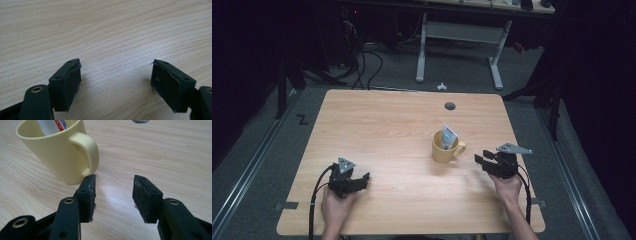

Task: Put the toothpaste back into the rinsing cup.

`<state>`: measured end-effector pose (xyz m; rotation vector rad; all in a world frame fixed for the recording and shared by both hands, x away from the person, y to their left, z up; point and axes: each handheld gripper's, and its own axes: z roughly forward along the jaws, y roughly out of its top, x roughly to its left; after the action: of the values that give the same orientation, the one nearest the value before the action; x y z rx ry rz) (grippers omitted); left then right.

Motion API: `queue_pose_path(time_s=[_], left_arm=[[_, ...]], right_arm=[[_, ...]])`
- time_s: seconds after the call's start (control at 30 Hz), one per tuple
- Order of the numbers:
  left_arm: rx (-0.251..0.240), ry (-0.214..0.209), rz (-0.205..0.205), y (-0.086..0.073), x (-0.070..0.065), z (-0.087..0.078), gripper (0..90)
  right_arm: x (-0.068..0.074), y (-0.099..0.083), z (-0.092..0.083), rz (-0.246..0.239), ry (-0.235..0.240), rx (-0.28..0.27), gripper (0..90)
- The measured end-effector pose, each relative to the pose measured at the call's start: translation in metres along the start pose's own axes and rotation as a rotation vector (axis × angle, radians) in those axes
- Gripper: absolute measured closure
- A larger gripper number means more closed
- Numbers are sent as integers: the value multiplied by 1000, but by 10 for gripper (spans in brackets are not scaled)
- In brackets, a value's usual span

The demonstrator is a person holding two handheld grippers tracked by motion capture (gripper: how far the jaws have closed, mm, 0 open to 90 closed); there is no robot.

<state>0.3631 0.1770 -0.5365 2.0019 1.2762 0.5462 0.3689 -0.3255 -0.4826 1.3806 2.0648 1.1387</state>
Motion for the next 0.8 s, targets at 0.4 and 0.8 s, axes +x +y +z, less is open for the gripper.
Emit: queue_pose_path(time_s=[0.4, 0.8], left_arm=[[0, 0, 0, 0, 0, 0, 242], [0, 0, 0, 0, 0, 0, 242]], right_arm=[[-1, -8, 10, -1, -21, 27, 533], [2, -14, 21, -39, -56, 59, 520]])
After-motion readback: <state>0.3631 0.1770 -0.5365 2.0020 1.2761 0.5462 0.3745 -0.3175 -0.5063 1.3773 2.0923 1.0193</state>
